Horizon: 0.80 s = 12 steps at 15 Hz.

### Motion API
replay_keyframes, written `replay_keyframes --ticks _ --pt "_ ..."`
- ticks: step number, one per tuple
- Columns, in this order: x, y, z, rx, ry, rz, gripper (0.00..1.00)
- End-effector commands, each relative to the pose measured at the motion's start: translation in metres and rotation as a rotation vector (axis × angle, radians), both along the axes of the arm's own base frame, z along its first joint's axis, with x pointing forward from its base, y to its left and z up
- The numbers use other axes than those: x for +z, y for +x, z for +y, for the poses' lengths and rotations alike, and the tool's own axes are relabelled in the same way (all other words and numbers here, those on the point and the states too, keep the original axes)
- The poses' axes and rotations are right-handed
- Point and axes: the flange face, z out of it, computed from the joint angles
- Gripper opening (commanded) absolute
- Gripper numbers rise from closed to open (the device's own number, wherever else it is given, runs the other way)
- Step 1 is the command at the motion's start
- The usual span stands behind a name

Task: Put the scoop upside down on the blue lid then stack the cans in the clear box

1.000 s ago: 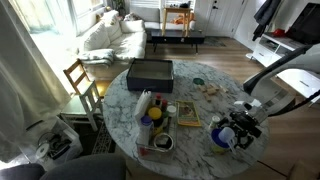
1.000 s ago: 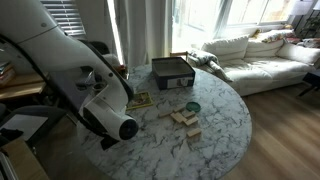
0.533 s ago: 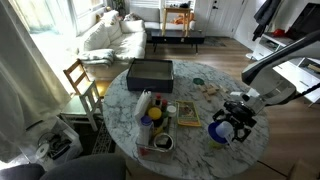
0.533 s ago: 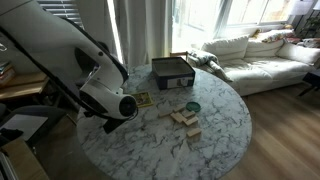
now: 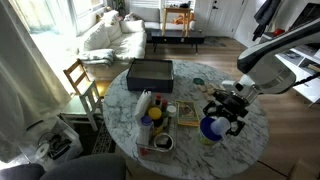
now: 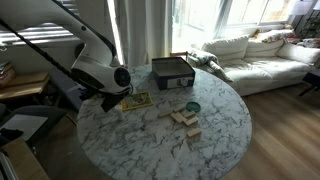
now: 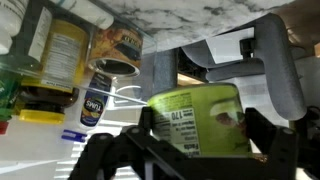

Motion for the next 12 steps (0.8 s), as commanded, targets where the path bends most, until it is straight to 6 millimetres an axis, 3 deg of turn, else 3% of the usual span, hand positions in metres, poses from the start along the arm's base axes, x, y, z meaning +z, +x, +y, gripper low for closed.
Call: replay_keyframes --ticks 1,5,12 --pt "0.023 0.015 0.025 0.013 -0.018 0.083 0.67" --pt "0.032 0.029 0.043 -0.003 -0.063 0.196 0.67" --pt "0.048 0.064 0.081 -0.039 -0.086 0.243 0.67"
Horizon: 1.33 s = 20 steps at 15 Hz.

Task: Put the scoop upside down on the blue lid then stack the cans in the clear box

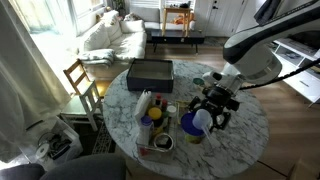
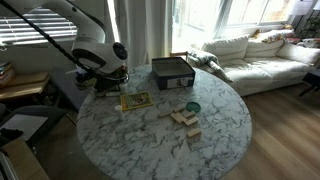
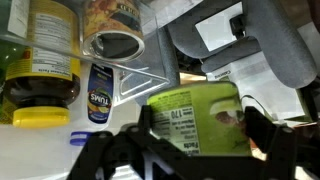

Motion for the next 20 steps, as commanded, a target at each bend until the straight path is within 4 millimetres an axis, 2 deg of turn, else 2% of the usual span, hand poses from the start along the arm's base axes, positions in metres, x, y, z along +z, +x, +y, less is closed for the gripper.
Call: replay_keyframes --ticks 1,8,9,10,17,18,20 --pt "0.002 0.022 0.023 0.001 -0.017 0.026 0.67" --pt "0.000 0.058 0.060 0.000 -0.035 0.024 0.67" --pt "0.004 0.046 0.054 0.013 -0.024 0.020 0.67" --pt "0.002 0.048 0.057 0.015 -0.024 0.021 0.92" --pt "0.001 0.048 0.055 0.013 -0.024 0.024 0.92" --pt "0.001 0.048 0.055 0.013 -0.024 0.024 0.67" --pt "-0.002 0.051 0.059 0.017 -0.024 0.022 0.67"
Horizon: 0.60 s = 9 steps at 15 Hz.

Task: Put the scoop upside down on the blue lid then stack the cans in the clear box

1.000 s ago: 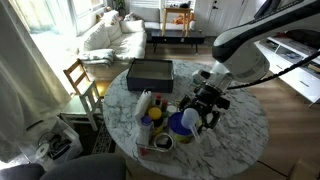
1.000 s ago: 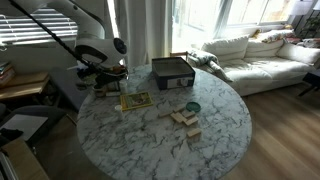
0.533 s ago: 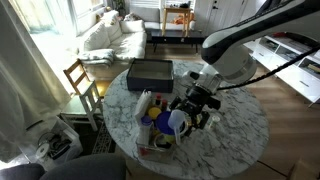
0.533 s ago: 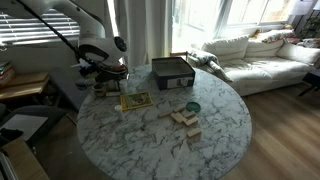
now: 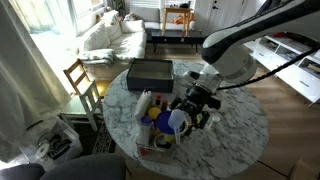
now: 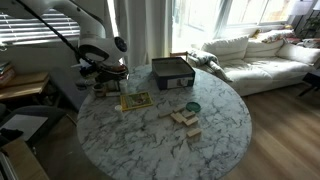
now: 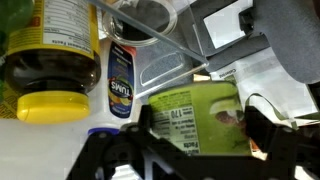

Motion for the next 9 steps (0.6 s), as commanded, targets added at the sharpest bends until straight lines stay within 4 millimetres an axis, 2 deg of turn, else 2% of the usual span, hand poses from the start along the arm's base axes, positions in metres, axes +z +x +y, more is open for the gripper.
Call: replay_keyframes --ticks 1,9 --pt "-0.003 0.006 0.003 0.000 -0.004 -0.004 0.67" --pt "-0.015 0.018 0.012 -0.012 0.021 -0.008 0.67"
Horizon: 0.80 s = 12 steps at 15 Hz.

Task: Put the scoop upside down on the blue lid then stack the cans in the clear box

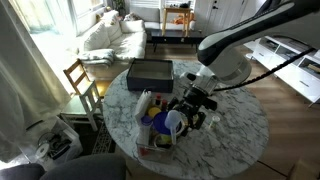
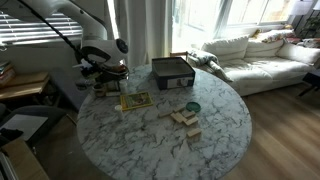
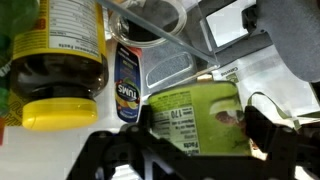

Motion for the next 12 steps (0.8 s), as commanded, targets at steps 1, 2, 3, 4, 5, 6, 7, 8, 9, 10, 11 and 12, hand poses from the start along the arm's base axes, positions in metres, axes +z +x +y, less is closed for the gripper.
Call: replay_keyframes --ticks 1,2,3,4,5,6,7,8,9,10,11,12 --pt "-0.008 0.011 0.009 -0.006 0.011 -0.015 0.67" --pt "-0.011 0.012 0.010 -0.009 0.010 -0.017 0.67" --pt "-0.014 0.014 0.012 -0.012 0.011 -0.018 0.67" --pt "-0.016 0.017 0.013 -0.016 0.010 -0.018 0.67" --pt "-0.019 0.019 0.013 -0.020 0.006 -0.020 0.67" --pt "-0.021 0.021 0.012 -0.026 0.000 -0.021 0.67" --pt "-0.025 0.022 0.010 -0.032 -0.004 -0.021 0.67" --pt "-0.027 0.024 0.010 -0.038 -0.008 -0.021 0.67" --pt "-0.030 0.025 0.009 -0.040 -0.009 -0.020 0.67" --pt "-0.033 0.026 0.009 -0.044 -0.012 -0.020 0.67" --pt "-0.036 0.026 0.009 -0.046 -0.013 -0.020 0.67" --pt "-0.040 0.026 0.008 -0.046 -0.010 -0.017 0.67"
